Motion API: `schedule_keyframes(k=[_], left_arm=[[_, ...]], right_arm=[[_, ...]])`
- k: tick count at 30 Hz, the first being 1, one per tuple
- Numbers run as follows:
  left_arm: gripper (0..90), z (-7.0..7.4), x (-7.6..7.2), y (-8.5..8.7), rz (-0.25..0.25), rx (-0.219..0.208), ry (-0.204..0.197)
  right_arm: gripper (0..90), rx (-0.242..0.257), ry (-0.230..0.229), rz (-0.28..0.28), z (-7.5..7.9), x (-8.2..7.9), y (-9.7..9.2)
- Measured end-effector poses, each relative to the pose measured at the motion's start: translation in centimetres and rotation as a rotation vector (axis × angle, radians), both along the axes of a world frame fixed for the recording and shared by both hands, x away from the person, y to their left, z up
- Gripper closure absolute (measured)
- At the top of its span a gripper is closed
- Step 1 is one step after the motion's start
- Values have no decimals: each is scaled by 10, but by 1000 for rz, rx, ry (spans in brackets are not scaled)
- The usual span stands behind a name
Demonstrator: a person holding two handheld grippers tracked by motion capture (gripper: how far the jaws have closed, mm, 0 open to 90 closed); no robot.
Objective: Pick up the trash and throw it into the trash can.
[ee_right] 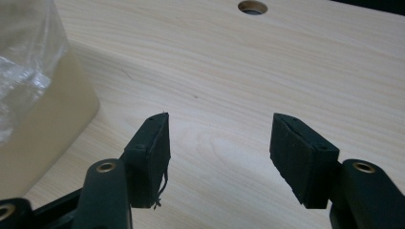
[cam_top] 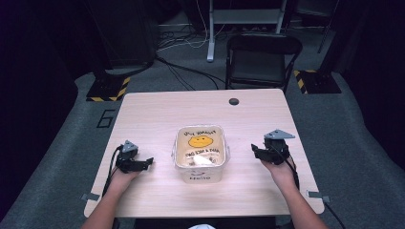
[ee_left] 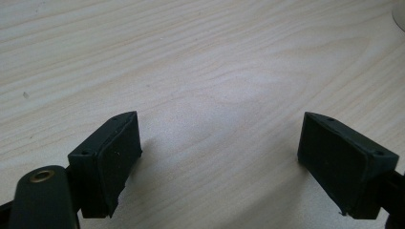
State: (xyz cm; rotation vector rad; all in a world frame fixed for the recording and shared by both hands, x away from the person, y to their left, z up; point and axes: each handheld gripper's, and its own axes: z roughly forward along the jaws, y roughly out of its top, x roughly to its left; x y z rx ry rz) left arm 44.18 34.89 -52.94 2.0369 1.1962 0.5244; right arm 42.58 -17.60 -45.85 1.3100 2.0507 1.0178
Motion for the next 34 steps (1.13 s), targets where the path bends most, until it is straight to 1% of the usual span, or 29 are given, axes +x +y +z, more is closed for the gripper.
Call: schedule_keyframes(k=[1,2,7,12,14,18,19,22,24,27,31,32,34], left_arm=[[148,0,0,0,-1,0,2],[148,0,0,0,0,-1,1],[148,0,0,0,0,0,0],[148,0,0,0,-1,-1,1],[148,0,0,0,0,0,0],[148,0,0,0,0,0,0],[148,0,0,0,1,-1,2],[147,0,0,0,1,0,0],[148,0,0,0,2,-2,1],[148,0,0,0,3,-3,3],[148,0,0,0,2,-3,3],[148,0,0,0,2,-2,1],[147,0,0,0,3,-3,2]], right_arm=[[384,-4,6,-10,-5,0,-2],[384,-4,6,-10,-5,0,-2],[382,-5,20,-34,-15,0,-8],[381,-21,31,-47,-22,-1,-12],[380,-20,35,-59,-26,0,-13],[346,-38,64,-85,-35,1,-17],[345,-29,71,-90,-37,0,-18],[333,-30,83,-101,-43,0,-19],[302,-34,86,-86,-45,1,-19],[235,-34,107,-72,-49,4,-18],[169,-79,101,-73,-51,3,-14],[147,-101,93,-72,-52,4,-14],[144,-115,92,-75,-53,4,-13]])
